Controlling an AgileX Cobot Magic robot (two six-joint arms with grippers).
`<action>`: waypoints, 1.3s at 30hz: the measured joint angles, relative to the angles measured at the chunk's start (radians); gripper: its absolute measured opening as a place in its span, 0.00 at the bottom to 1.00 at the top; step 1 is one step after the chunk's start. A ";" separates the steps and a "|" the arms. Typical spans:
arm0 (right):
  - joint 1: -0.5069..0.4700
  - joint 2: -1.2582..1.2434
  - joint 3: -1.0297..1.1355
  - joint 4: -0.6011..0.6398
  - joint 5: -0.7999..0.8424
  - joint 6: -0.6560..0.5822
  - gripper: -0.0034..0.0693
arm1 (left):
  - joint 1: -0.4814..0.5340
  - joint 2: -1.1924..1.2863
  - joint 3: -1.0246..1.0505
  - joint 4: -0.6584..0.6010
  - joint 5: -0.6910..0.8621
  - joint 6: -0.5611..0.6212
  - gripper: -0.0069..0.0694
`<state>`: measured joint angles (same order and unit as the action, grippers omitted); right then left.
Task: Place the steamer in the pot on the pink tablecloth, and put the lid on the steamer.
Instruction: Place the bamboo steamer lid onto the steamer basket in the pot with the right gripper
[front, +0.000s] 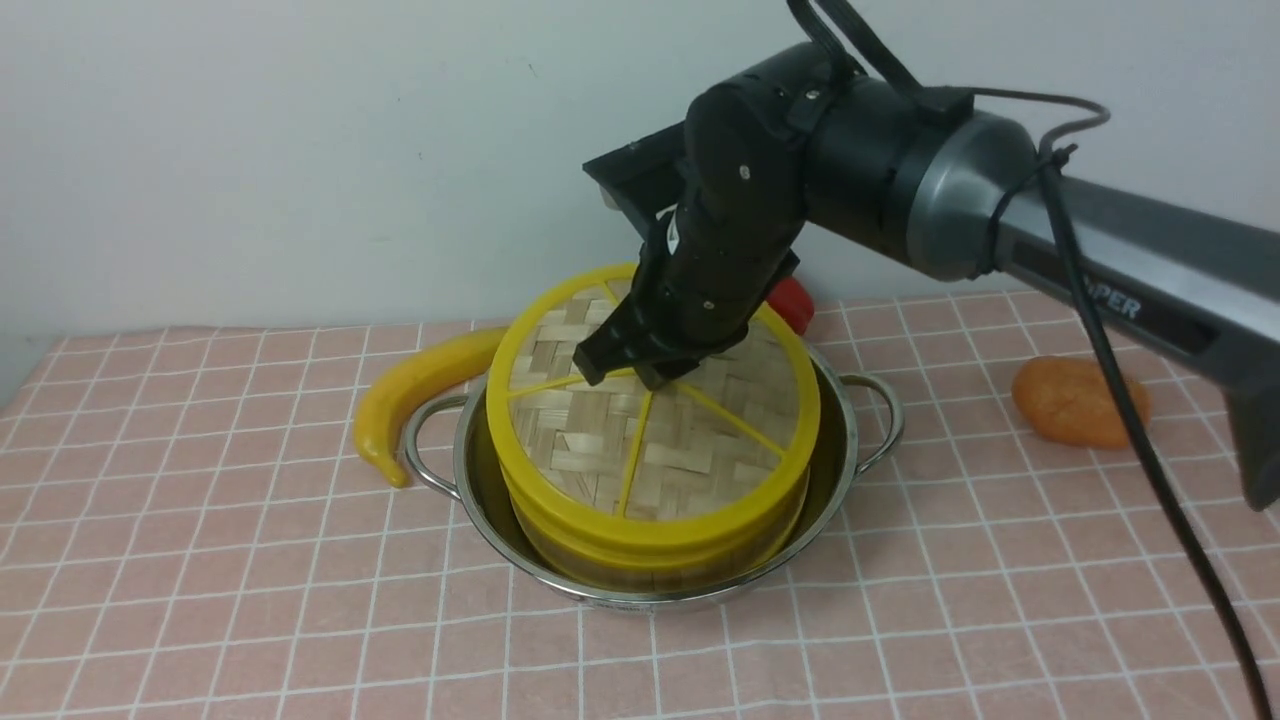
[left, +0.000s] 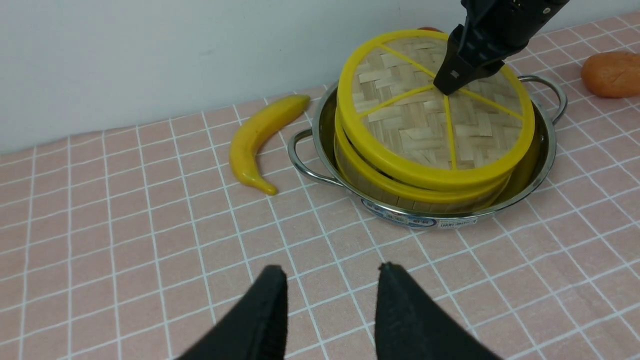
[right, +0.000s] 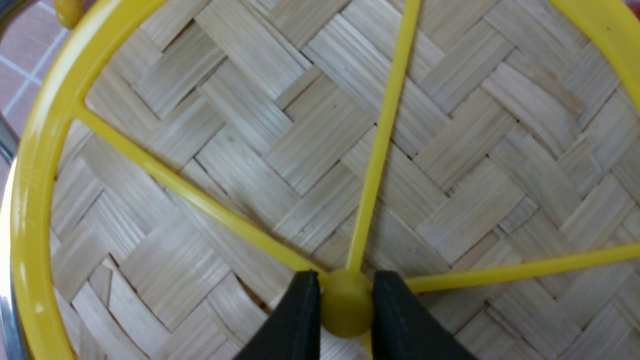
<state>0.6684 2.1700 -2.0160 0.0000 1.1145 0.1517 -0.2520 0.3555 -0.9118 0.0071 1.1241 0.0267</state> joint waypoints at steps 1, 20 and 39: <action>0.000 0.000 0.000 0.000 -0.001 0.000 0.25 | 0.000 0.000 0.000 0.000 0.000 0.000 0.41; 0.000 0.035 0.000 0.000 -0.030 -0.004 0.25 | 0.000 0.000 0.000 0.000 0.000 0.000 0.41; 0.000 0.049 -0.003 0.000 -0.027 -0.004 0.29 | 0.000 0.000 0.000 0.000 0.000 -0.001 0.41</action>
<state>0.6684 2.2187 -2.0192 0.0000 1.0871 0.1481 -0.2520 0.3555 -0.9118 0.0071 1.1241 0.0259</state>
